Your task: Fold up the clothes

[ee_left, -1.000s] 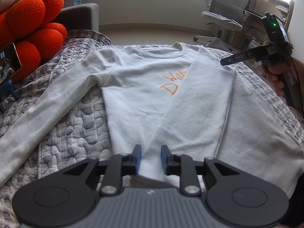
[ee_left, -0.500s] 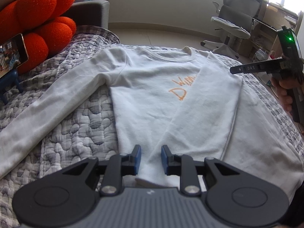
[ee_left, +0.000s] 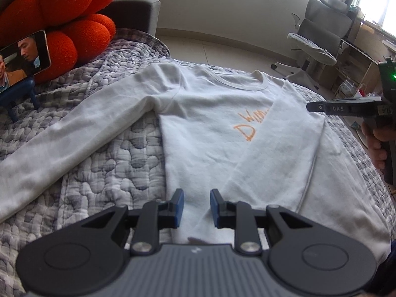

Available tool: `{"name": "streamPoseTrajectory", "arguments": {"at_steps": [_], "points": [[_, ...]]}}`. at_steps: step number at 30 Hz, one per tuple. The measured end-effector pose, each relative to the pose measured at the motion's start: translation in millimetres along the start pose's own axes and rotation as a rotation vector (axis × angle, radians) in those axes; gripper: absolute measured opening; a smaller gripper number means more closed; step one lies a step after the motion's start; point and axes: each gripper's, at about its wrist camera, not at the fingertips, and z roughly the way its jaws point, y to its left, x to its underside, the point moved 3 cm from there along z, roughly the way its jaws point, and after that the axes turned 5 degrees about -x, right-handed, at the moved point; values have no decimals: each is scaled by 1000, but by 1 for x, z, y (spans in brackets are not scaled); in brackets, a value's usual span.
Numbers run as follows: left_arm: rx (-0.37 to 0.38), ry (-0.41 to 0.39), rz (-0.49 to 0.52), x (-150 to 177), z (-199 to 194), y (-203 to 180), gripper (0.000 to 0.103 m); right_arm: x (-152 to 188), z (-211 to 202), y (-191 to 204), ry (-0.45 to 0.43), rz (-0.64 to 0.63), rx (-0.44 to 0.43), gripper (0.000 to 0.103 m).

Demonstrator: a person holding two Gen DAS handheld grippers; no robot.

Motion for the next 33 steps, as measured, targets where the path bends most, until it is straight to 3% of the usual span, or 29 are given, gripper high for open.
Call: {"name": "streamPoseTrajectory", "arguments": {"at_steps": [7, 12, 17, 21, 25, 33], "points": [[-15, -15, -44, -3, -2, 10, 24, -1, -4, 3, -13, 4, -13, 26], [-69, -16, -114, -5, -2, 28, 29, -1, -7, 9, -20, 0, -24, 26], [-65, -14, -157, -6, -1, 35, 29, 0, -11, 21, -21, -7, -70, 26], [-70, -10, -141, -6, 0, 31, 29, 5, -21, 59, 0, -47, -220, 26], [-70, -3, -153, -6, 3, 33, 29, 18, -34, 122, 30, -196, -413, 26], [-79, -10, -216, -7, -1, 46, 28, 61, -49, 209, 122, -501, -568, 26]]}}
